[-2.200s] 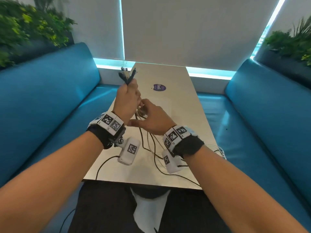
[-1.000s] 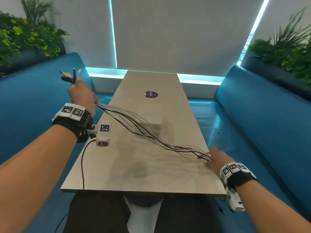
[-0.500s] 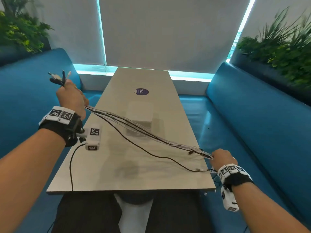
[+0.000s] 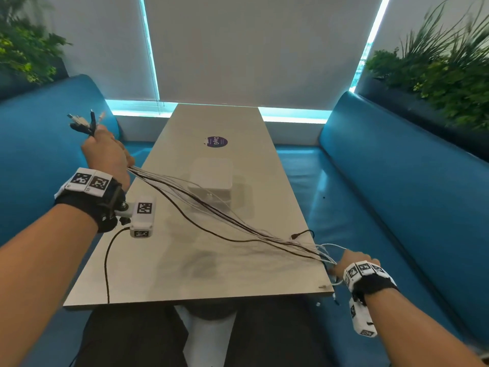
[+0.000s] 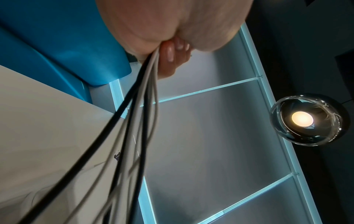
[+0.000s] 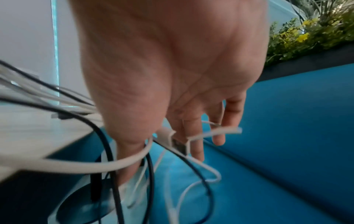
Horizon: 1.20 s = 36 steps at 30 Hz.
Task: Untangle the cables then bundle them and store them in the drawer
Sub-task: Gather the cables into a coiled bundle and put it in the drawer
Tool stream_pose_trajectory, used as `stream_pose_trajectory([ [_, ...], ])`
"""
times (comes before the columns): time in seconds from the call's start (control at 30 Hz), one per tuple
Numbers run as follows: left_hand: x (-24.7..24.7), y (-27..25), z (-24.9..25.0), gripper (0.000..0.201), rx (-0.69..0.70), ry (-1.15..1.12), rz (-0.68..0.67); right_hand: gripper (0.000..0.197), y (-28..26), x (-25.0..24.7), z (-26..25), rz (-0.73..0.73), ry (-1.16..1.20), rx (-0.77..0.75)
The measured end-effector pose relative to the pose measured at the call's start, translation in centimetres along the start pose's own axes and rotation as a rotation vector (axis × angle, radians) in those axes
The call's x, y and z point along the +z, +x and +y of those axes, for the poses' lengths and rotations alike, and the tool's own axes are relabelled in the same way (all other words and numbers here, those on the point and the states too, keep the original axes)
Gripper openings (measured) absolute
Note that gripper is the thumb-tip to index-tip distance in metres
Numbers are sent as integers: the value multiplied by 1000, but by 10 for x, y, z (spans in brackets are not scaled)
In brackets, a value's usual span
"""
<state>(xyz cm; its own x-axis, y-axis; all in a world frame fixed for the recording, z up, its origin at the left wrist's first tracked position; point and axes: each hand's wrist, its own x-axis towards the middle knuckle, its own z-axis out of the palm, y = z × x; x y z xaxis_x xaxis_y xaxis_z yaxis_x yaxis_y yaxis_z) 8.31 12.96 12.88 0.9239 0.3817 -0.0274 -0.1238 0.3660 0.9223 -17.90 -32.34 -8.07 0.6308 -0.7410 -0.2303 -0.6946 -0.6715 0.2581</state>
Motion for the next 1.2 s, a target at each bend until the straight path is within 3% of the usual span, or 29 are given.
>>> stream_pose_trajectory([
  [0.17,-5,-2,-4,30,12,3,-6,23,-2,11,1,11,99,-69],
  [0.4,-6,6,-6,29,11,14,-1,25,2,4,-6,-33,214,-143],
  [0.63,-7,8,-9,30,-2,16,22,63,9,0,-4,-102,301,-171],
  [0.77,-2,1,-14,30,-19,24,21,73,6,-12,-11,-18,325,-214],
  [0.87,1,-5,-19,32,-34,25,9,65,3,-18,-14,-14,299,-240],
  [0.97,1,-7,-23,32,-43,21,-3,42,3,-19,-12,-10,220,-222],
  [1.1,0,-8,-26,30,-57,43,-10,26,-2,-18,-11,48,182,-185],
  [1.2,-1,-7,-28,31,-46,50,-18,39,-6,-18,-11,44,39,-209],
])
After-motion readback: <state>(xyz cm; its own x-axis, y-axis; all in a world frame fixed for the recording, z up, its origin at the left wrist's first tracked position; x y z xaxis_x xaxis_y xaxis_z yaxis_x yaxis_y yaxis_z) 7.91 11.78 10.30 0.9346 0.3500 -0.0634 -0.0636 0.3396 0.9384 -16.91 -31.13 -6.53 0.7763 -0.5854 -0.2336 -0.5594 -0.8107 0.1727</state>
